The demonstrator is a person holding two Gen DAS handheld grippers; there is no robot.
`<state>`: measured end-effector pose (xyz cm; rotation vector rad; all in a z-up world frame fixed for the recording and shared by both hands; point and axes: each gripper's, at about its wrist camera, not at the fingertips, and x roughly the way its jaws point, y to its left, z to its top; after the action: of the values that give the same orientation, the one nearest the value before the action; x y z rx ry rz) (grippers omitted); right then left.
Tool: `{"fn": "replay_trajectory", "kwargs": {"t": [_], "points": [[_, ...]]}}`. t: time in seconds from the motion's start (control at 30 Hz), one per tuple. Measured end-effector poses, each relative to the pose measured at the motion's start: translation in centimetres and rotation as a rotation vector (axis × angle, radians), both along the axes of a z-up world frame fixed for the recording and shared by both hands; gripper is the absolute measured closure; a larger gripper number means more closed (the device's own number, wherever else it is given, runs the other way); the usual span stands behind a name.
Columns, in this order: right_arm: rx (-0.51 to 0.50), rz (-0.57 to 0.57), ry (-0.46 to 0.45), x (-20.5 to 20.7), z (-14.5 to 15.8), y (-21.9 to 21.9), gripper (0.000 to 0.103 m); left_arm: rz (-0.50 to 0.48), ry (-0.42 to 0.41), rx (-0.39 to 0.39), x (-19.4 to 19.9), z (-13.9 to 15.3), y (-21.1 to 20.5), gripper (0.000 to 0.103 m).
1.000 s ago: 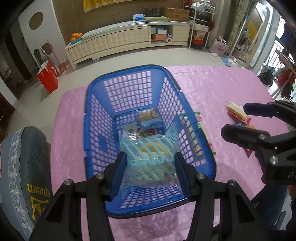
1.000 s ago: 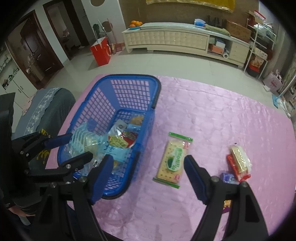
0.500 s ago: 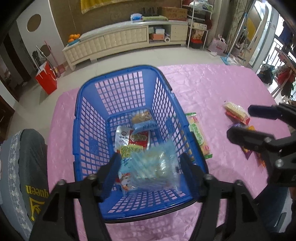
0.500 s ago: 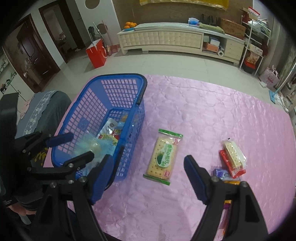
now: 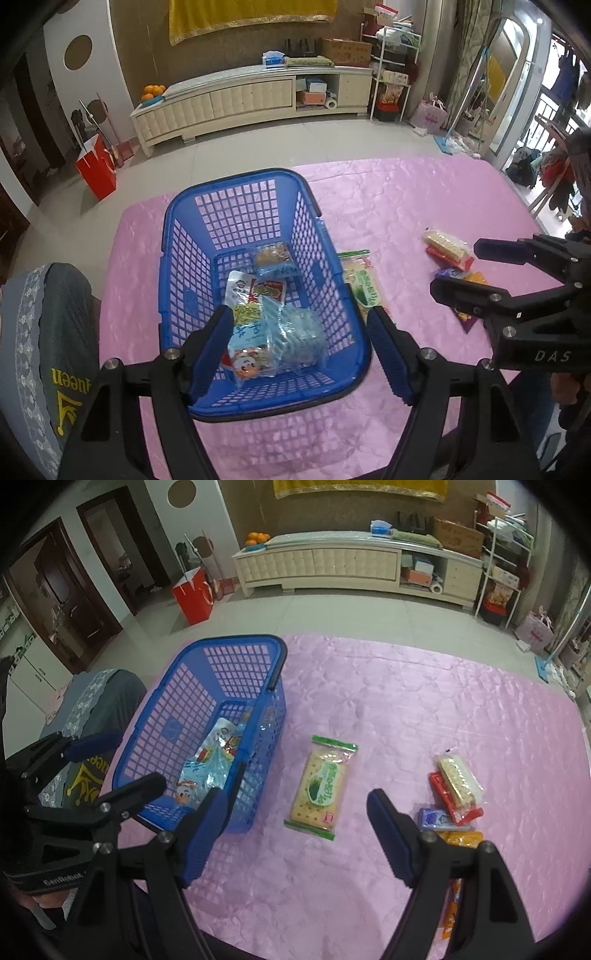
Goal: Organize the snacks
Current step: 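Move left tool to the green cracker pack while right tool approaches the orange cow stick pack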
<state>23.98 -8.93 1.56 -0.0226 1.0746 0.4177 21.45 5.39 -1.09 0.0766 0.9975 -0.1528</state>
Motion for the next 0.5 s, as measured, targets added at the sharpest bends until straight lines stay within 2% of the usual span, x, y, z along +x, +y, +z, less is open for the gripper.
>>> {"fn": "replay_trajectory", "kwargs": {"t": [0.27,0.5], "points": [[0.01,-0.024,-0.027,-1.1,1.1,-3.3,0.021,-0.037,-0.028,-0.004,-1.1,1.8,-3.7,0.03],[-0.004,-0.067,-0.033,-1.7,1.0,-7.6,0.021,-0.096,-0.027,-0.01,-1.1,1.5,-8.4,0.028]]}}
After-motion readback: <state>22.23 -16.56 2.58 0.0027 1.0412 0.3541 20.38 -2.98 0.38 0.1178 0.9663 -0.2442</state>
